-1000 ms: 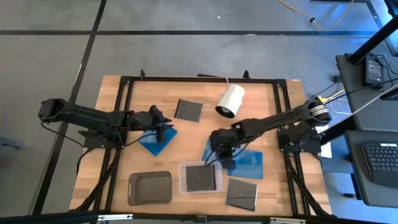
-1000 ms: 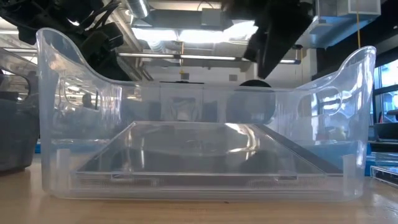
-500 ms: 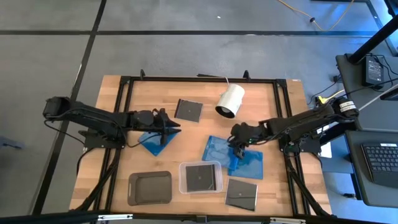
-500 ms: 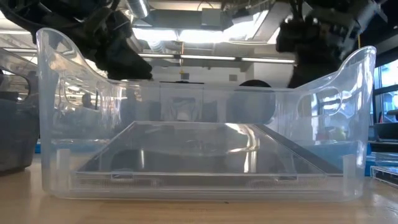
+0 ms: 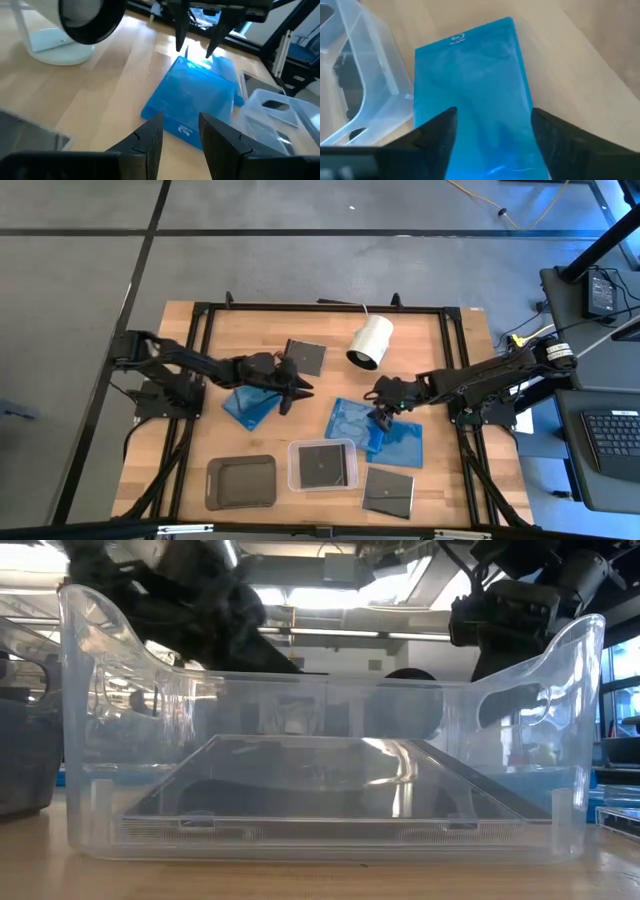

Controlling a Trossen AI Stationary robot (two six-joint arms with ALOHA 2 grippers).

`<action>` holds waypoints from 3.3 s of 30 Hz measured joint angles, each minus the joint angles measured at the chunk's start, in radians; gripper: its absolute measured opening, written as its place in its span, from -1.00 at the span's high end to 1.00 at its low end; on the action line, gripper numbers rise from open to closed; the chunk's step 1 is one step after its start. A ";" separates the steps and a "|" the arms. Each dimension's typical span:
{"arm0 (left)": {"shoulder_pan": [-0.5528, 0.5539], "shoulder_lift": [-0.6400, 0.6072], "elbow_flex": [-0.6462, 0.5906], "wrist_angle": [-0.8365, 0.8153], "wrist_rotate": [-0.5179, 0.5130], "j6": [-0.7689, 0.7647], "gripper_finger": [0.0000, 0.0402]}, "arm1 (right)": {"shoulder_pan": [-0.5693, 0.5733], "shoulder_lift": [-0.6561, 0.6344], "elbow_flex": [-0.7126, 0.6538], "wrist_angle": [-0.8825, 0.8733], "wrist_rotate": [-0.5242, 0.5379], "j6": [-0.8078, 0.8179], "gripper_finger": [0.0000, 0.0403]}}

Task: Pick & place jewel cases by type
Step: Put the middle blue CD case into the black bin

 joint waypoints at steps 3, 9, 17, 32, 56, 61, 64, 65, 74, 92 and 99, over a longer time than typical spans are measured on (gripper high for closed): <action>0.006 0.080 0.054 -0.001 0.002 0.001 0.39 | -0.003 0.000 0.000 -0.031 0.007 0.075 -0.43; 0.010 0.214 0.134 -0.008 0.107 0.065 0.39 | -0.003 -0.045 -0.010 -0.201 0.008 0.269 -0.48; 0.008 0.319 0.212 -0.067 0.148 0.206 0.39 | -0.013 -0.065 -0.089 -0.177 -0.031 0.426 -0.49; 0.006 0.345 0.225 -0.089 0.156 0.271 0.39 | -0.161 -0.301 -0.422 0.297 -0.178 0.440 -0.49; -0.044 0.345 0.225 -0.067 0.074 0.211 0.39 | -0.163 -0.315 -0.523 0.496 -0.204 0.508 -0.48; -0.045 0.345 0.225 -0.067 0.044 0.210 0.39 | -0.163 -0.314 -0.523 0.496 -0.204 0.504 -0.48; -0.045 0.345 0.225 -0.060 0.043 0.206 0.39 | -0.163 -0.314 -0.523 0.496 -0.204 0.499 -0.48; -0.045 0.344 0.225 -0.060 0.043 0.197 0.39 | -0.163 -0.314 -0.523 0.496 -0.204 0.494 -0.48; -0.045 0.344 0.225 -0.060 0.043 0.060 0.08 | -0.163 -0.314 -0.523 0.495 -0.204 0.458 -0.48; -0.116 0.344 0.224 -0.107 0.022 0.307 -0.18 | -0.163 -0.314 -0.522 0.496 -0.204 0.423 -0.48; -0.147 0.344 0.224 -0.106 -0.088 0.350 -0.17 | -0.163 -0.314 -0.522 0.496 -0.204 0.454 -0.48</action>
